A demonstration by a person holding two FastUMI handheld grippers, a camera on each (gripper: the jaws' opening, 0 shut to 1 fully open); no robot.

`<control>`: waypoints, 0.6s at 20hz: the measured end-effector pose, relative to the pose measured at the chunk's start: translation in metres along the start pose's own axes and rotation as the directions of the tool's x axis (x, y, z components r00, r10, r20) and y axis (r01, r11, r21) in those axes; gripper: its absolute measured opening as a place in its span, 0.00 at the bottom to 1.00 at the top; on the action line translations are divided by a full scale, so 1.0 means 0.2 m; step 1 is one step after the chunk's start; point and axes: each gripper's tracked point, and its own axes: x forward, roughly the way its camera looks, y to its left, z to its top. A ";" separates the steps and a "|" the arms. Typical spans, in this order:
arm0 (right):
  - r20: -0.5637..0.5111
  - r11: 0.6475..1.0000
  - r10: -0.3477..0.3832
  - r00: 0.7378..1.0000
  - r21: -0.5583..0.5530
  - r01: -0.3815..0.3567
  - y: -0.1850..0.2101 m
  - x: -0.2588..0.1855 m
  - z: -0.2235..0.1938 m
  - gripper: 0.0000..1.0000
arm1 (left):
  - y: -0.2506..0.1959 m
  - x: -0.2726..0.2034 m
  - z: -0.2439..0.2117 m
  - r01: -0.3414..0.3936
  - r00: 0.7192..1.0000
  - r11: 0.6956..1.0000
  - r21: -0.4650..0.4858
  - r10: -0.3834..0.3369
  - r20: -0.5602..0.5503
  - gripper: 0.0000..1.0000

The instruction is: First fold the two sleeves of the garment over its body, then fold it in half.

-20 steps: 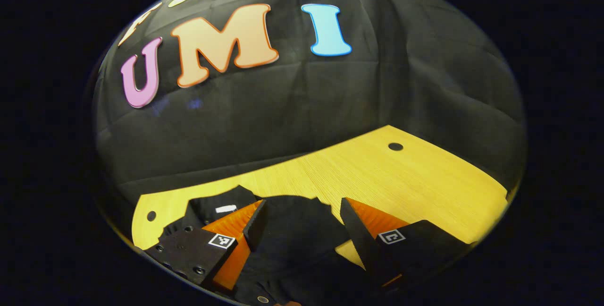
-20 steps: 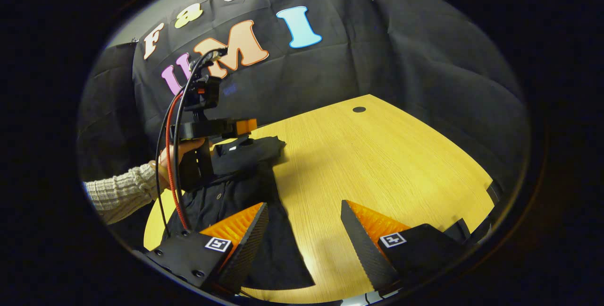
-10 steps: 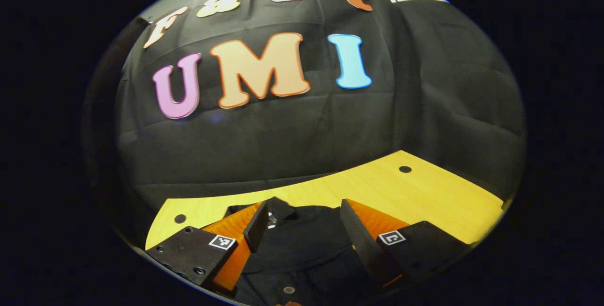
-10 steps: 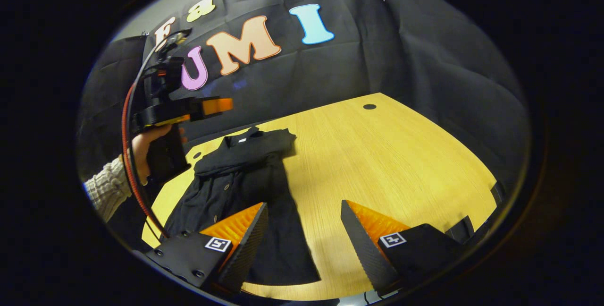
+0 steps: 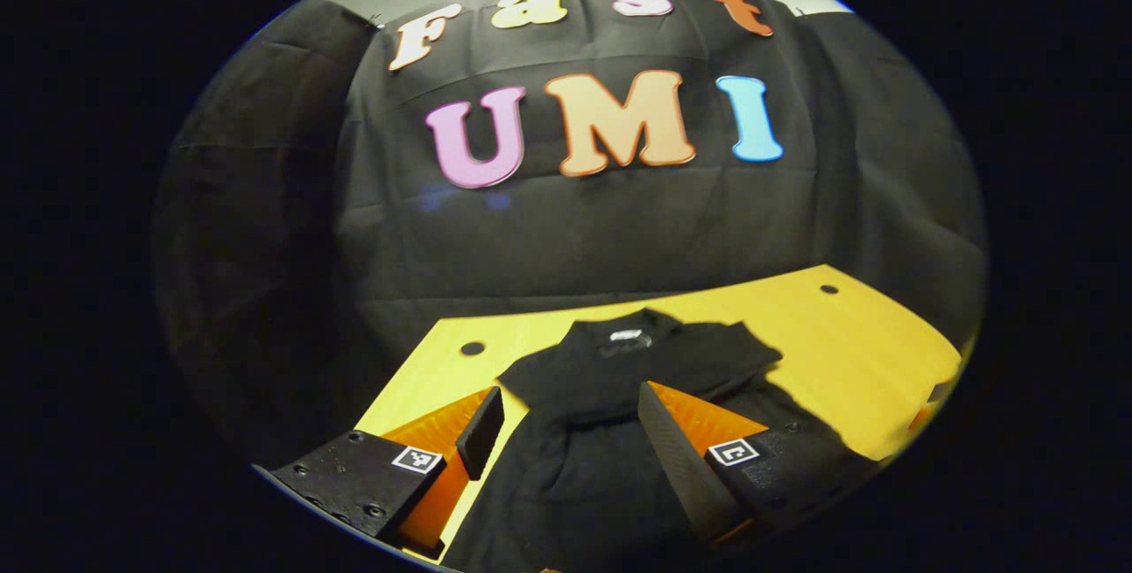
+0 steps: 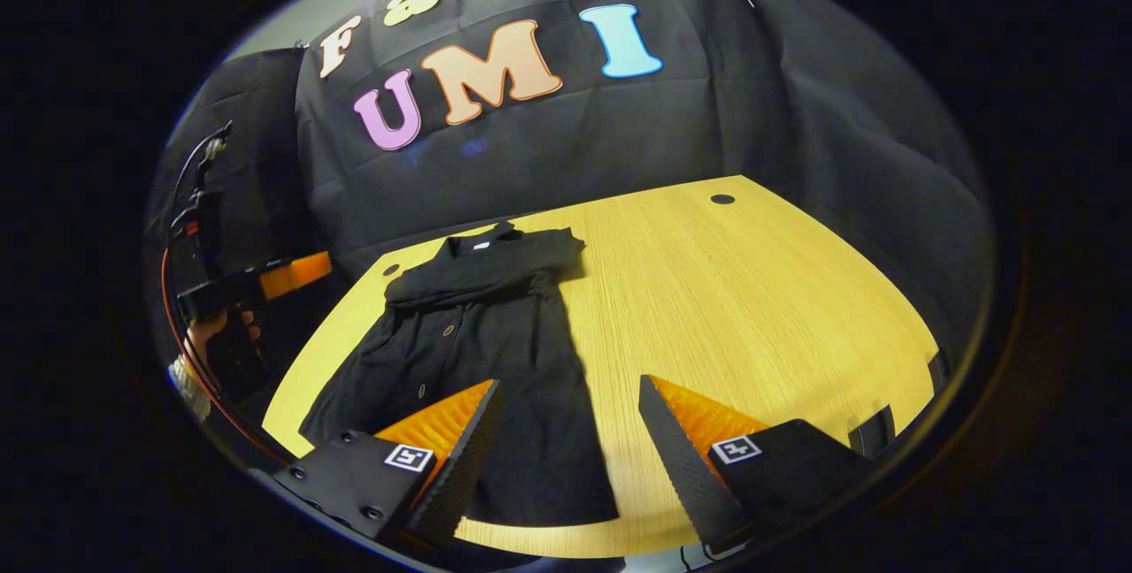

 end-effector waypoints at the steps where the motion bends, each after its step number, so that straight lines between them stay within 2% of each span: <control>1: -0.007 1.000 0.003 1.000 -0.004 -0.003 0.01 0.01 -0.03 0.98 | 0.05 -0.06 -0.05 -0.018 1.000 1.000 -0.010 0.018 -0.004 0.94; 3: -0.025 1.000 0.007 1.000 -0.020 -0.008 0.04 0.01 -0.09 0.98 | 0.11 -0.17 -0.20 -0.040 0.998 0.999 -0.013 0.040 -0.039 0.93; 6: -0.070 0.998 0.019 0.997 -0.059 -0.023 0.09 0.04 -0.20 0.98 | 0.20 -0.32 -0.46 -0.079 0.986 0.997 0.004 0.079 -0.149 0.93; 12: -0.126 0.995 0.012 0.992 -0.101 -0.025 0.11 0.09 -0.31 0.98 | 0.24 -0.52 -0.81 -0.084 0.946 0.996 -0.009 0.077 -0.315 0.94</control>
